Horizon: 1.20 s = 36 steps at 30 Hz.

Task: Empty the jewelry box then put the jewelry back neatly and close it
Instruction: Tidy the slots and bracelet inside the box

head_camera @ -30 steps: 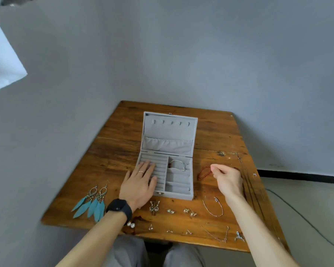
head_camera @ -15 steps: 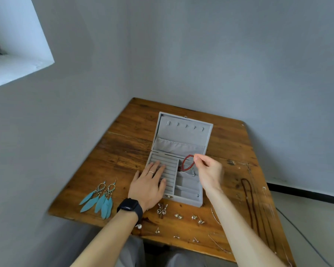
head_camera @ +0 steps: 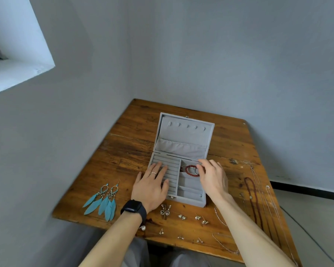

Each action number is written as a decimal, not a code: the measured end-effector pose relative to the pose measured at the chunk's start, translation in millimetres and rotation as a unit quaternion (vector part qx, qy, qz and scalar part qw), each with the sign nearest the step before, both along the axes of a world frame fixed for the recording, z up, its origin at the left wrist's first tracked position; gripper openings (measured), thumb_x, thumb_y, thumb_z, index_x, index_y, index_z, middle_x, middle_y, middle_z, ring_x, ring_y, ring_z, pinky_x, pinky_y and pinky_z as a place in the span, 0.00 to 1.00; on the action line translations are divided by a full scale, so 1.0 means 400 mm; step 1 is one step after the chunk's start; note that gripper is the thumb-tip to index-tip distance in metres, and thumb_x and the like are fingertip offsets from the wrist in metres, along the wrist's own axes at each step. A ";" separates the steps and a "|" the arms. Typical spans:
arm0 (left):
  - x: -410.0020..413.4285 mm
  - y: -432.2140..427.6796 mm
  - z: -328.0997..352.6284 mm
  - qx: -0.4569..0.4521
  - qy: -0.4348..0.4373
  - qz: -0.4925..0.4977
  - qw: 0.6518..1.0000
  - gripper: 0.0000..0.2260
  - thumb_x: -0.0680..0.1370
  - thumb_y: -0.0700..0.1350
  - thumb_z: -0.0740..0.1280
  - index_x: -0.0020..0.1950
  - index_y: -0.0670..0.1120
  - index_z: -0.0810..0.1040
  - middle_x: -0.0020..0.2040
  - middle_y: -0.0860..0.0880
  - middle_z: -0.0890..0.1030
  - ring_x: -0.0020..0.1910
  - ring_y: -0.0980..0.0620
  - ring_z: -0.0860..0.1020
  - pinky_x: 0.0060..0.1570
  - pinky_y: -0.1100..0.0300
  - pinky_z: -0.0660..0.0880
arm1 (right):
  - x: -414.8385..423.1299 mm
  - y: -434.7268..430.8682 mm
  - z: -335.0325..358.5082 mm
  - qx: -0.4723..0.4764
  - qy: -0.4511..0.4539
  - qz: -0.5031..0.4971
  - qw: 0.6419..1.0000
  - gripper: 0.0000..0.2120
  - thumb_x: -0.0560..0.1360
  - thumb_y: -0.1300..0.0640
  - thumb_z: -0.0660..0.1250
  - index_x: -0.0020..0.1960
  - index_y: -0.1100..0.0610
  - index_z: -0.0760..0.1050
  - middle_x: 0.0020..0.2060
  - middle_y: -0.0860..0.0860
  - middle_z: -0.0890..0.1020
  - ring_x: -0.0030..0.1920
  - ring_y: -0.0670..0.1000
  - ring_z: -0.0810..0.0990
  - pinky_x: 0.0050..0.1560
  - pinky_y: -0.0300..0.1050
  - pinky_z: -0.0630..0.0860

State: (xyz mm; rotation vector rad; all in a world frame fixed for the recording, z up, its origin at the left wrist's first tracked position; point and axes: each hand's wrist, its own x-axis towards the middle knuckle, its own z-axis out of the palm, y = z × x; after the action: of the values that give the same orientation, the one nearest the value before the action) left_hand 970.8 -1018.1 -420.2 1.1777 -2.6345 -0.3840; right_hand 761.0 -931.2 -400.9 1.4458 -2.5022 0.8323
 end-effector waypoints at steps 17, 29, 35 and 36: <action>-0.004 0.001 0.001 -0.008 -0.002 -0.002 1.000 0.30 0.78 0.61 0.41 0.79 0.55 0.61 0.79 0.54 0.60 0.79 0.54 0.56 0.74 0.44 0.60 | 0.007 0.014 -0.024 0.013 0.023 0.087 0.996 0.08 0.77 0.58 0.70 0.54 0.55 0.84 0.45 0.48 0.79 0.46 0.50 0.75 0.46 0.46 0.77; 0.005 -0.006 -0.003 -0.005 -0.028 -0.011 1.000 0.31 0.79 0.61 0.38 0.81 0.56 0.55 0.81 0.55 0.55 0.80 0.55 0.50 0.76 0.44 0.53 | 0.000 0.162 0.012 -0.092 -0.103 -0.018 0.990 0.09 0.77 0.61 0.68 0.56 0.54 0.82 0.51 0.46 0.84 0.53 0.45 0.78 0.55 0.40 0.69; 0.002 -0.009 0.001 0.003 -0.044 -0.019 0.999 0.29 0.80 0.60 0.39 0.81 0.56 0.51 0.81 0.55 0.52 0.80 0.54 0.48 0.77 0.44 0.50 | -0.037 0.305 0.026 0.051 -0.158 -0.101 0.981 0.08 0.77 0.53 0.70 0.56 0.49 0.81 0.49 0.43 0.84 0.51 0.45 0.81 0.51 0.38 0.74; 0.002 -0.009 0.003 0.004 -0.047 -0.020 0.999 0.30 0.80 0.60 0.39 0.81 0.56 0.50 0.82 0.55 0.52 0.80 0.54 0.47 0.77 0.44 0.50 | -0.034 0.320 0.028 0.081 -0.156 -0.104 0.979 0.09 0.77 0.51 0.70 0.56 0.49 0.81 0.49 0.42 0.84 0.50 0.45 0.81 0.50 0.39 0.75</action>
State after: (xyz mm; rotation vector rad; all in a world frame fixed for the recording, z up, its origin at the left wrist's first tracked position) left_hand 971.5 -1021.9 -419.1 1.1743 -2.7435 -0.3539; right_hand 747.5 -803.3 -389.7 1.1405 -2.9544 0.8930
